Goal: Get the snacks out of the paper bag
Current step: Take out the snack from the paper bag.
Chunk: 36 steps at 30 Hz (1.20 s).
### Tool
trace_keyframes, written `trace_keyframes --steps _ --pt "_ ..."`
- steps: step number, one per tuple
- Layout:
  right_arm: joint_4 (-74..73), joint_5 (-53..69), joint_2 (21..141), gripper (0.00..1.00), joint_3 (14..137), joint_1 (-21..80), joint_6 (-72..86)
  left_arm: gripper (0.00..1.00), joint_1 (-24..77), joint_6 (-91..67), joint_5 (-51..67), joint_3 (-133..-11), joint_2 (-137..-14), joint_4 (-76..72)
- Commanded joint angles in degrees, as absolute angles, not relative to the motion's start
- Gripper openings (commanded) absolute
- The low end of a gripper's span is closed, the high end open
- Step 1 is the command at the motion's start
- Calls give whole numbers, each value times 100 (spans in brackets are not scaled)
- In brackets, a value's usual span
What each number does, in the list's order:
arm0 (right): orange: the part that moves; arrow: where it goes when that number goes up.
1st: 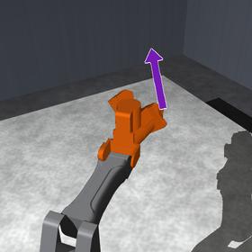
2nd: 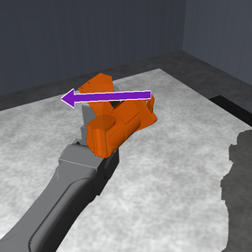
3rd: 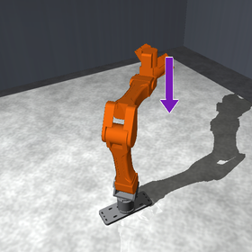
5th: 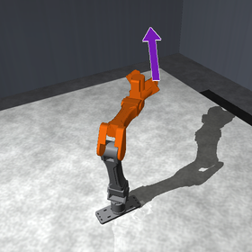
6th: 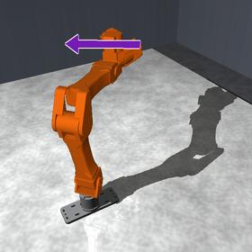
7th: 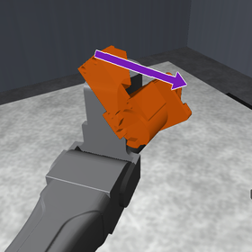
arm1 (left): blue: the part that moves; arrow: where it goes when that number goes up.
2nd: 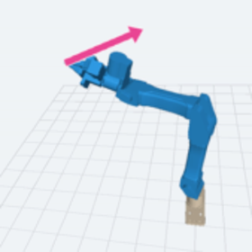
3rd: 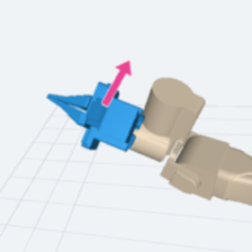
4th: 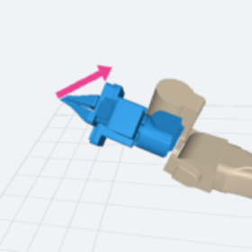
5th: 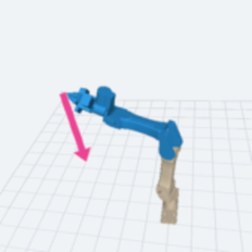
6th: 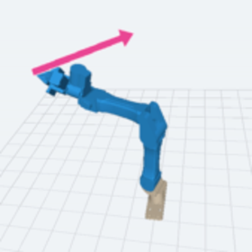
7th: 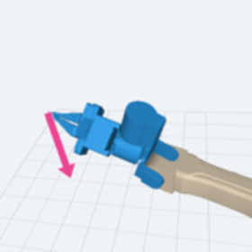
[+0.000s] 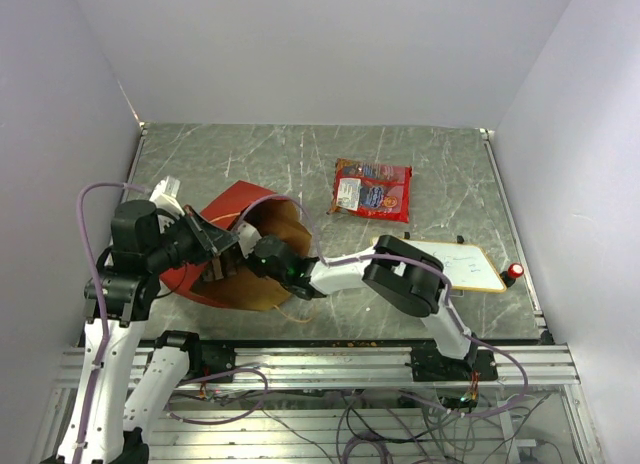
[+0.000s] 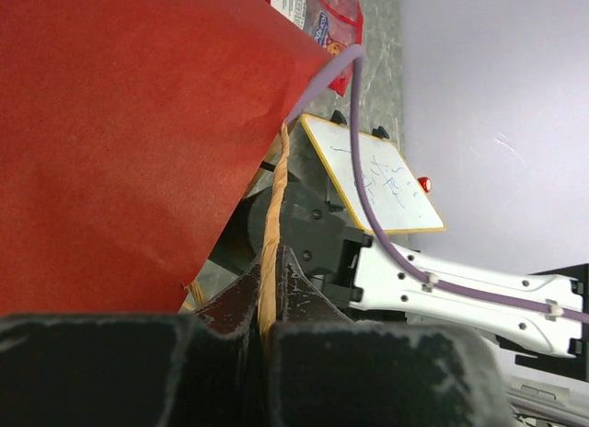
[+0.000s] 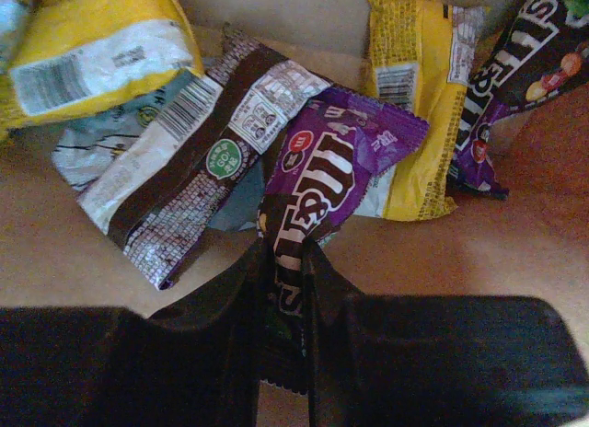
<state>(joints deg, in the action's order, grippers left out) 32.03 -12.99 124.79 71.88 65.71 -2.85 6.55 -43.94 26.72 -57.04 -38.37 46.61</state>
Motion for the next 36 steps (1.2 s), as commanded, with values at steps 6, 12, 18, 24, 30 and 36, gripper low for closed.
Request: trace_keyframes --steps 6,12,18,24,30,36 --pt "2798 -821 11284 13 6673 6568 119 7 686 -4419 2565 -5675 -3784 4616" --pt "2482 -763 10950 14 6445 6566 147 7 686 -4256 2557 -5741 -3993 4601" --pt "2251 -615 10362 14 6052 6570 59 7 686 -4312 2598 -5758 -4149 4365" --pt "1584 -504 9343 14 5770 6566 -84 7 686 -4045 2312 -6095 -4549 4859" --pt "894 -426 8160 15 5310 6578 67 7 686 -4151 2225 -5959 -4465 4635" --pt "-112 -1119 6911 14 5272 6575 -104 7 683 -4207 2128 -5897 -4539 4647"
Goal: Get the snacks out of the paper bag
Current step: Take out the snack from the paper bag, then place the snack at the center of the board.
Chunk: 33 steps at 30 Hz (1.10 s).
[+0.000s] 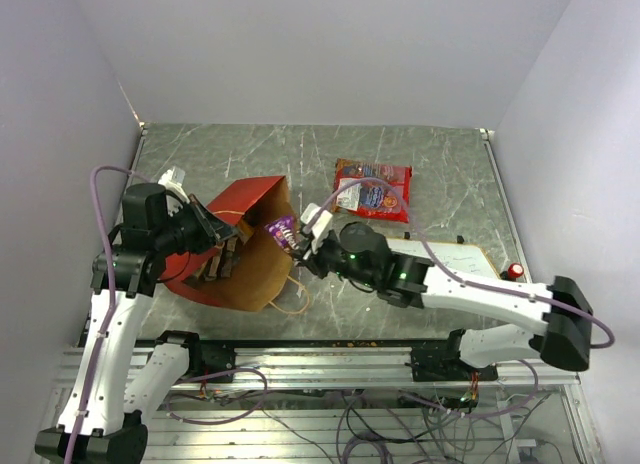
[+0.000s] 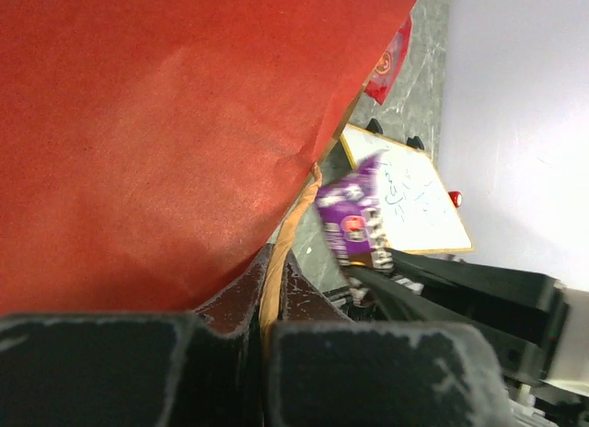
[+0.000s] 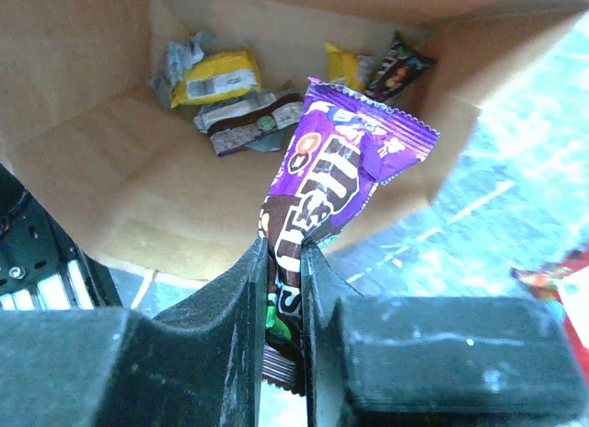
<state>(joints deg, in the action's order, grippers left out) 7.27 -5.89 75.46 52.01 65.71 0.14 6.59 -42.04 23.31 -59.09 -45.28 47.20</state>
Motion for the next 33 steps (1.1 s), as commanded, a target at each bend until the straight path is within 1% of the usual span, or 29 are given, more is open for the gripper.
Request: trace_keyframes --steps 1,4,6,8,10,11,13,16,20,23,25,26,33 --pt "-394 -1324 6757 14 5350 6576 -183 7 684 -4232 2101 -5877 -4533 4619" --pt "-1124 -2122 6290 14 5566 6575 -402 7 685 -4160 1870 -6068 -4670 4922" --pt "-1339 -2850 5953 14 5608 6565 -558 7 684 -4023 1794 -6222 -4781 5125" --pt "-1352 -3689 5734 11 5576 6505 -769 7 686 -3886 1675 -6361 -4843 5317" --pt "-1428 -4443 5764 10 5631 6208 -872 7 688 -3821 1683 -6418 -4858 5376" --pt "-1463 -4523 5838 9 5675 5939 -943 7 686 -3809 1728 -6431 -4869 5368" --pt "-1378 -4254 5989 9 5696 5196 -1017 7 686 -3798 1877 -6461 -4898 5353" --pt "-699 -3353 6221 9 5423 3817 -1110 7 684 -3761 1980 -6488 -4938 5358" --pt "27 -2287 6831 10 5146 2570 -1221 7 685 -3735 2072 -6422 -4964 5308" --pt "67 -1734 7604 10 5167 1686 -1039 7 681 -3761 2082 -6329 -4970 5245" --pt "149 -958 7969 9 5137 1144 -956 7 680 -3789 2095 -6278 -4970 5180" --pt "266 -371 8098 10 5095 928 -991 7 679 -3782 2111 -6280 -4985 5159" --pt "665 1054 8946 12 5128 -64 -746 7 677 -3568 1952 -6519 -5242 5228"
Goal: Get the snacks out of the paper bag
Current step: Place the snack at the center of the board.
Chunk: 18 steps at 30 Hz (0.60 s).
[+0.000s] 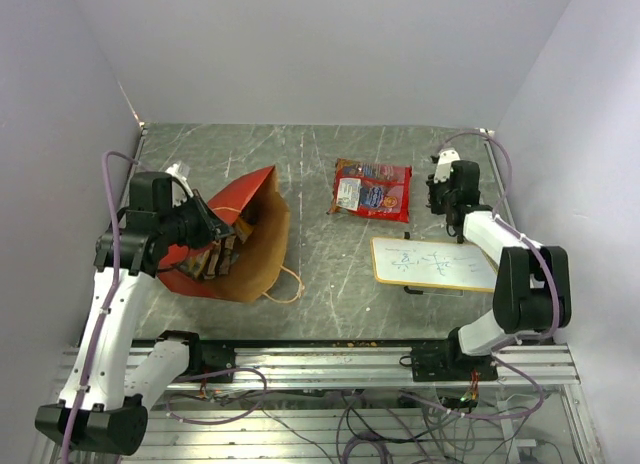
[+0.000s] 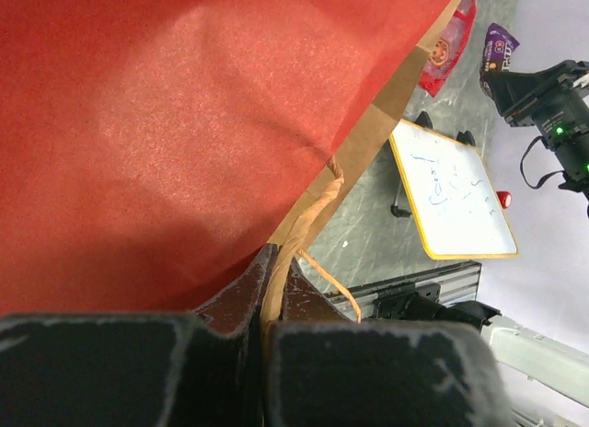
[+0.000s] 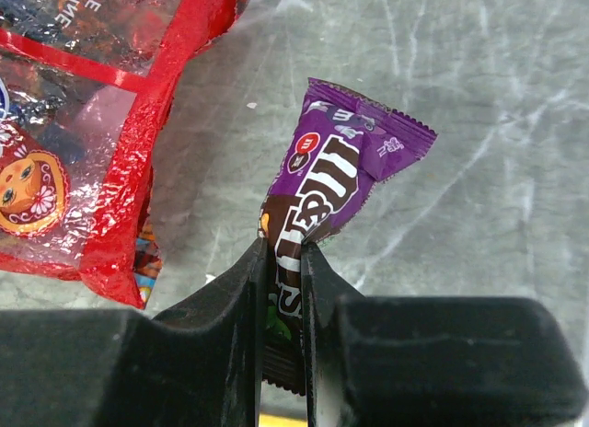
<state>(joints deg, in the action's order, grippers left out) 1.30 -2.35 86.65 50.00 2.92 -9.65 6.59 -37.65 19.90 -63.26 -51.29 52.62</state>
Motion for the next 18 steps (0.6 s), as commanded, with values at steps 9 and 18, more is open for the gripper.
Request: trace_keyframes --steps 9,18 --pt "1204 1565 9851 17 5249 -145 -775 7 678 -3450 1982 -6591 -5522 5077" --pt "1226 1459 10107 32 5290 -151 -826 7 682 -3583 1948 -6442 -5483 4943"
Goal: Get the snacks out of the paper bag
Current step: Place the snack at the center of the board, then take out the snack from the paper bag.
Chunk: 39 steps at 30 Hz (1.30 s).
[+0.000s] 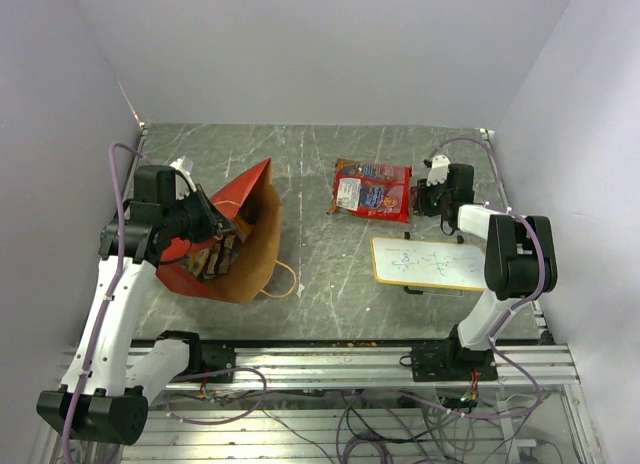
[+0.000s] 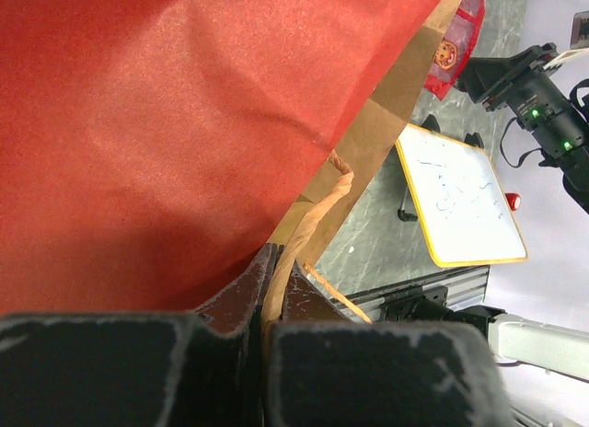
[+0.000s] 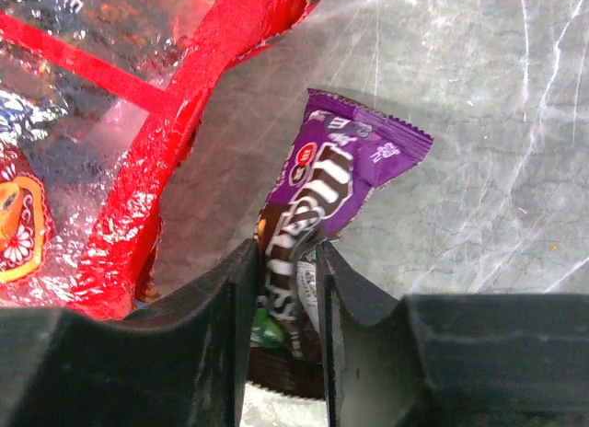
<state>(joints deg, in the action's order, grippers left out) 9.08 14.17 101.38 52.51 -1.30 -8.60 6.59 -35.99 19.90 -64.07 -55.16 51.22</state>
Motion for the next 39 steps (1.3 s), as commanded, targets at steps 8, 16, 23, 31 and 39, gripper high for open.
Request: trace_keyframes --steps 8,16,23,31,39 --pt "781 1248 9445 47 5264 -147 -548 7 679 -3646 2192 -6324 -5416 4844" --pt "698 1409 8341 51 4669 -126 -204 7 686 -3635 2479 -6568 -5698 4894" --pt "1264 2039 7377 52 4466 629 997 7 686 -3775 2383 -6234 -5407 4827" --pt "2076 2054 6954 54 4460 2944 1555 7 686 -3854 2406 -6385 -5359 4757" --pt "2595 1591 7718 56 4959 5358 777 7 686 -4111 2434 -6267 -4928 4364"
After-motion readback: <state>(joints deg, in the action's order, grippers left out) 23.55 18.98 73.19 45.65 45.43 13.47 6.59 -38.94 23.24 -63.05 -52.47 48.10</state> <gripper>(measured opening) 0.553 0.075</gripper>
